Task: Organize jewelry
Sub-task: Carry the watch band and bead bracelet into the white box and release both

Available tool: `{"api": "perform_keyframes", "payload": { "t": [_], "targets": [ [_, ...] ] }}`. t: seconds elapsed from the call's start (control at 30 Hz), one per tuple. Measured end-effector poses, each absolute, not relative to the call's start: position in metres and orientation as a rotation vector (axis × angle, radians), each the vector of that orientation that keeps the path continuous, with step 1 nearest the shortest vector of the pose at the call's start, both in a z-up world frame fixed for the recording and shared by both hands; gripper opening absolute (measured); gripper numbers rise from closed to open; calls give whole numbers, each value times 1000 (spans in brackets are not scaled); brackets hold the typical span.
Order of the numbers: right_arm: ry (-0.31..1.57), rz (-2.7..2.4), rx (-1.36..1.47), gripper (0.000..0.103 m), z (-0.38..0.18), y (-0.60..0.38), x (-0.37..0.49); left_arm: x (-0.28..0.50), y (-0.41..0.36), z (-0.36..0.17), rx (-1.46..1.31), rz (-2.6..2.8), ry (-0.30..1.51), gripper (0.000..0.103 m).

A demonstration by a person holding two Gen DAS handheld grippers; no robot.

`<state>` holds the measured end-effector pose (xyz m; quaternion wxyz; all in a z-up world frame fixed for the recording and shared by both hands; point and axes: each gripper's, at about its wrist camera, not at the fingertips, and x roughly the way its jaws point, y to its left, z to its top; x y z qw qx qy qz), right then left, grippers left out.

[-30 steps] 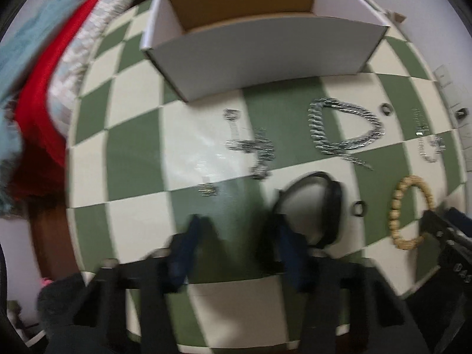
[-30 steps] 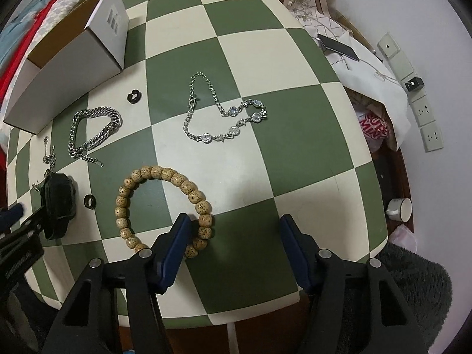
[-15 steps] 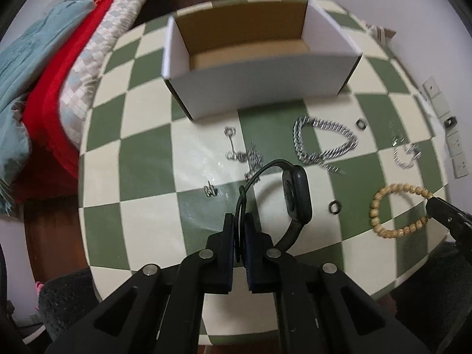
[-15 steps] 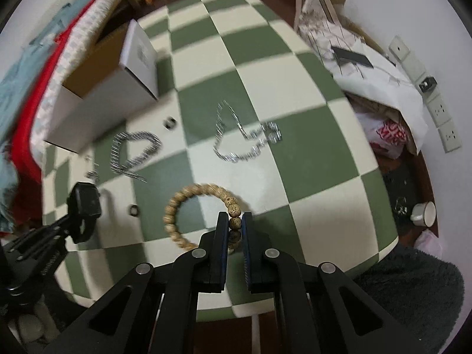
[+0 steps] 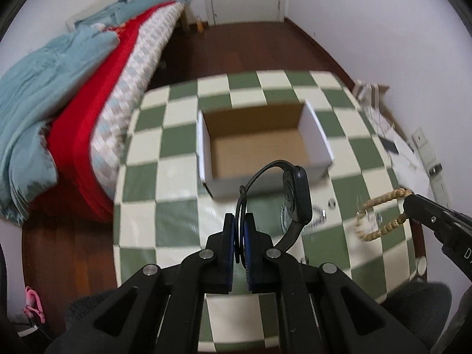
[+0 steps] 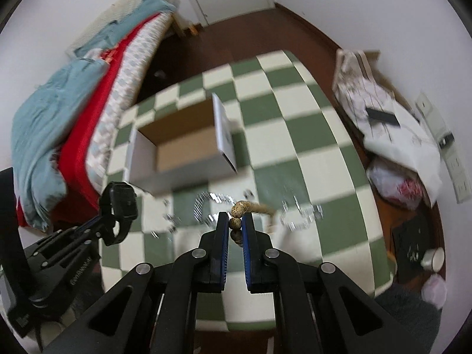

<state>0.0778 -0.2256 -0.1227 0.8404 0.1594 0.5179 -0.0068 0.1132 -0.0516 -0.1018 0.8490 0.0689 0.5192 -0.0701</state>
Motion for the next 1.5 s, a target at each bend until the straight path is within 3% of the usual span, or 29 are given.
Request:
{"api": "perform_keyframes", "payload": {
  "t": [0.43, 0.93, 1.1, 1.2, 1.23, 1.27, 1.33, 1.4, 1.43, 1.5],
  "targets": [
    [1029, 42, 273, 9, -85, -193, 186, 192, -39, -77, 75, -49, 1010, 3],
    [1218, 94, 243, 9, -164, -164, 278, 269, -24, -157, -101, -107, 1235, 6],
    [1281, 119, 292, 10, -177, -168, 287, 277, -25, -162, -132, -138, 1293, 17],
    [1305, 88, 275, 13, -180, -173, 288, 275, -25, -155, -115, -119, 1273, 46],
    [1309, 76, 267, 24, -179, -175, 287, 275, -24, -152, -112, -107, 1265, 69],
    [1307, 70, 267, 40, -178, -177, 284, 274, -22, -149, -109, -96, 1253, 85],
    [1309, 47, 251, 56, -174, -182, 280, 272, -20, -142, -94, -78, 1237, 89],
    [1300, 31, 222, 57, -170, -184, 274, 271, -19, -137, -65, -53, 1223, 93],
    [1299, 13, 189, 58, -168, -184, 271, 270, -18, -136, -51, -41, 1214, 101],
    [1296, -4, 139, 73, -167, -182, 266, 265, -17, -132, -22, -17, 1181, 103]
  ]
}}
